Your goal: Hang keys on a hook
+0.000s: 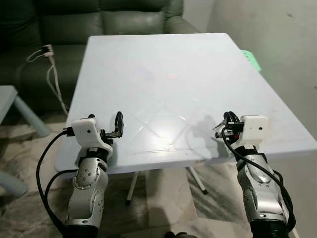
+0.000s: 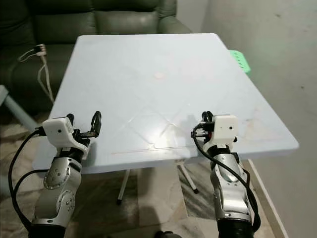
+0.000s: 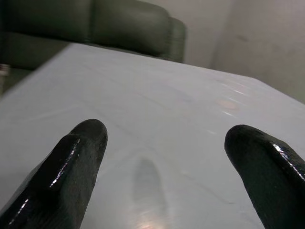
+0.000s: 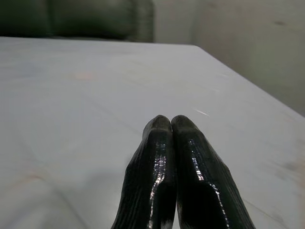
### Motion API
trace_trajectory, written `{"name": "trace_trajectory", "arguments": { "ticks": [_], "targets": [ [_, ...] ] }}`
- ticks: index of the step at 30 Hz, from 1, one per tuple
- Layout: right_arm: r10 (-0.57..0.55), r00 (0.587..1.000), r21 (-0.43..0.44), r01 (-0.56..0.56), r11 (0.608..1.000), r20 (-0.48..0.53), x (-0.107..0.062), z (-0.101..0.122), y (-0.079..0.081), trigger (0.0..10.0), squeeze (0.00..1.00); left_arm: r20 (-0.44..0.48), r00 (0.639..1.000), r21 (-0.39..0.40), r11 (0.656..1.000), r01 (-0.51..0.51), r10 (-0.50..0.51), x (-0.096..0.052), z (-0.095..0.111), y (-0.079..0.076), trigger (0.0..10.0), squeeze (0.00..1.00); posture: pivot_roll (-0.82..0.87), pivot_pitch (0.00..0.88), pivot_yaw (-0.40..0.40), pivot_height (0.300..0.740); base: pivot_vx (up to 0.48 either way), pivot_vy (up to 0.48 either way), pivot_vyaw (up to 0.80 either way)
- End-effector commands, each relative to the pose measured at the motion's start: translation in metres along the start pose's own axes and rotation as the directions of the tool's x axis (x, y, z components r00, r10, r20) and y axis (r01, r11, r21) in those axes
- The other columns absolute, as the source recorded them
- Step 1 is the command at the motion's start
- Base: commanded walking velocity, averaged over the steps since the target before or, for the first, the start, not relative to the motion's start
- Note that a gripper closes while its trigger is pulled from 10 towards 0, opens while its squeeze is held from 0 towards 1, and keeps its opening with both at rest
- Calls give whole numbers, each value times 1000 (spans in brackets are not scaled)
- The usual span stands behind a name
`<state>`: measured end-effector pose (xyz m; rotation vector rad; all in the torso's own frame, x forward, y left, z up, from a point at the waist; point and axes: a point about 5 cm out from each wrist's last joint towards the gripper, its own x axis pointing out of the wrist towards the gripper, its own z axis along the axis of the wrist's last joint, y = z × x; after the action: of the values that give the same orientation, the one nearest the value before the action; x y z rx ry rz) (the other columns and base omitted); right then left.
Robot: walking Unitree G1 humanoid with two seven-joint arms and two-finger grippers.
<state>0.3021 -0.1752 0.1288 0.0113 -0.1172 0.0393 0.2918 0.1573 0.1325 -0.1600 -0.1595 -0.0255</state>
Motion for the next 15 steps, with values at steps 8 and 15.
{"name": "trace_trajectory", "arguments": {
  "ticks": [8,15],
  "targets": [
    [-10,1000,5,10,1000,-12,3,2,3,10000,0,0,1000,-58,998,-7,7,2,1,-4,10000,0,16,77,-62,740,0,-420,-781],
    [-1,1000,2,1,1000,-17,2,3,4,10000,0,-31,999,-91,995,-35,32,3,-2,-5,10000,0,10,69,-64,740,0,0,-781]
  ]
}}
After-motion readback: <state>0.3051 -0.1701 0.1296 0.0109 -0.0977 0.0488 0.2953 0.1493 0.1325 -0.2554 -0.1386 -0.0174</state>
